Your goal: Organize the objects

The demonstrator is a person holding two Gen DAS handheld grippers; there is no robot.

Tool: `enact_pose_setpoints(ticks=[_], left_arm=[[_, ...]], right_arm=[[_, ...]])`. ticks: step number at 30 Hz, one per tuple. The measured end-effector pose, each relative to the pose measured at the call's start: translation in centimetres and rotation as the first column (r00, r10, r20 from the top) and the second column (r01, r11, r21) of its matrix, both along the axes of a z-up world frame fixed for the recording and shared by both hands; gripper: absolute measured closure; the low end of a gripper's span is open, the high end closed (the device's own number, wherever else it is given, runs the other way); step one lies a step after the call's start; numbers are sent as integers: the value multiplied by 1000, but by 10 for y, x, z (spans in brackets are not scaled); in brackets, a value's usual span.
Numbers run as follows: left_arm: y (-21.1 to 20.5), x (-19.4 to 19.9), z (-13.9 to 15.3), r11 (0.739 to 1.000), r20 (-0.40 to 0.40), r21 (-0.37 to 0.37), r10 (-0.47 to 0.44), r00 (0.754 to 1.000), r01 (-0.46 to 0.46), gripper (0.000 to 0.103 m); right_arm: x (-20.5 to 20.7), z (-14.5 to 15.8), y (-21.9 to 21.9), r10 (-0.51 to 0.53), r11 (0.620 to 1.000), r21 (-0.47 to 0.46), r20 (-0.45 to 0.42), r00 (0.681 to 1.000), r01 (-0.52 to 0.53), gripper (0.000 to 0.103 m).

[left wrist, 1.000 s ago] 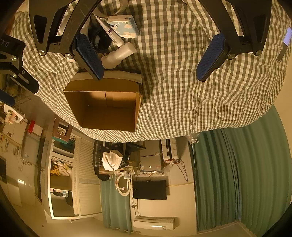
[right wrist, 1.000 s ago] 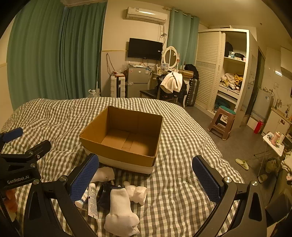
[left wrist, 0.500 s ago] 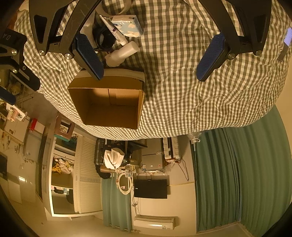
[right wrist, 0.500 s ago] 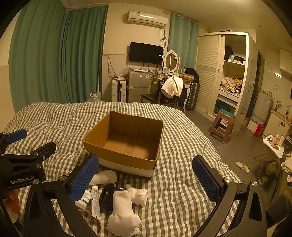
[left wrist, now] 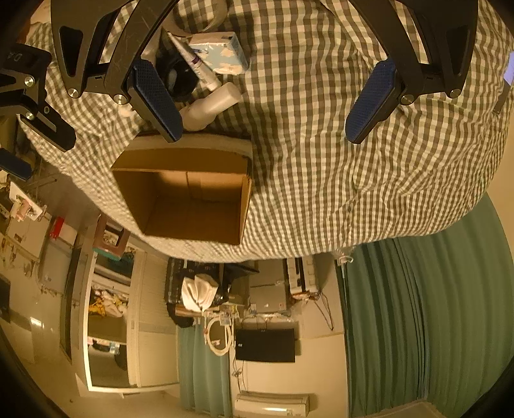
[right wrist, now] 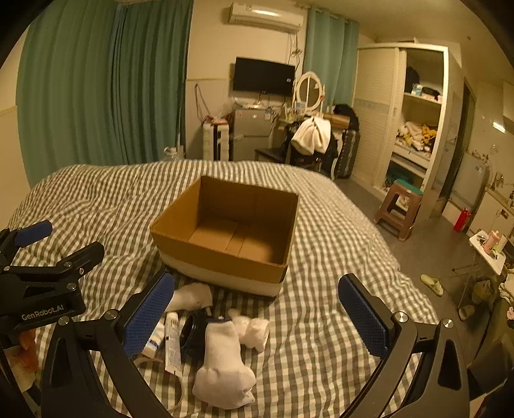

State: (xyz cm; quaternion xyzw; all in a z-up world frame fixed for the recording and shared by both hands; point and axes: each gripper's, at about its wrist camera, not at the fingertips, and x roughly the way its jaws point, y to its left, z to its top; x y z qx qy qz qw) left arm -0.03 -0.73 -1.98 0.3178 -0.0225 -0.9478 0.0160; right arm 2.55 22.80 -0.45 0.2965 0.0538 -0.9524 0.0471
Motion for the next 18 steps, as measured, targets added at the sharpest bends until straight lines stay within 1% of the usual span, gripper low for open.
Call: enact_pose_setpoints(ticks=[4, 6, 7, 8, 10, 13, 15, 18], left_arm=[[-2, -8, -18, 1000, 57, -27, 7, 998, -6, 0], [-2, -13, -30, 999, 102, -46, 7, 995, -3, 0], [-2, -16, -39, 999, 135, -54, 4, 991, 4, 0], [-3, -18, -45, 998, 155, -58, 2, 988, 7, 0], [-3, -21, -59, 998, 202, -61, -6, 979, 19, 0], [1, -23, -82, 997, 285, -56, -36, 958, 54, 0], [4, -20, -90, 996, 318, -49, -60, 946, 80, 0], [10, -16, -102, 992, 341, -47, -92, 936, 115, 0]], right_arm=[[-11, -19, -4, 10, 999, 42, 81, 997, -13, 0], [-20, -36, -8, 20, 996, 84, 155, 988, -33, 0], [-22, -43, -10, 27, 995, 92, 177, 984, -44, 0], [-27, -55, -12, 31, 994, 100, 220, 975, -54, 0], [-32, -70, -10, 20, 993, 106, 260, 965, -49, 0], [-35, -90, -8, 15, 995, 92, 311, 950, -46, 0], [-38, -102, -7, 20, 995, 82, 350, 937, -52, 0], [-41, -122, -10, 34, 994, 79, 408, 912, -73, 0]])
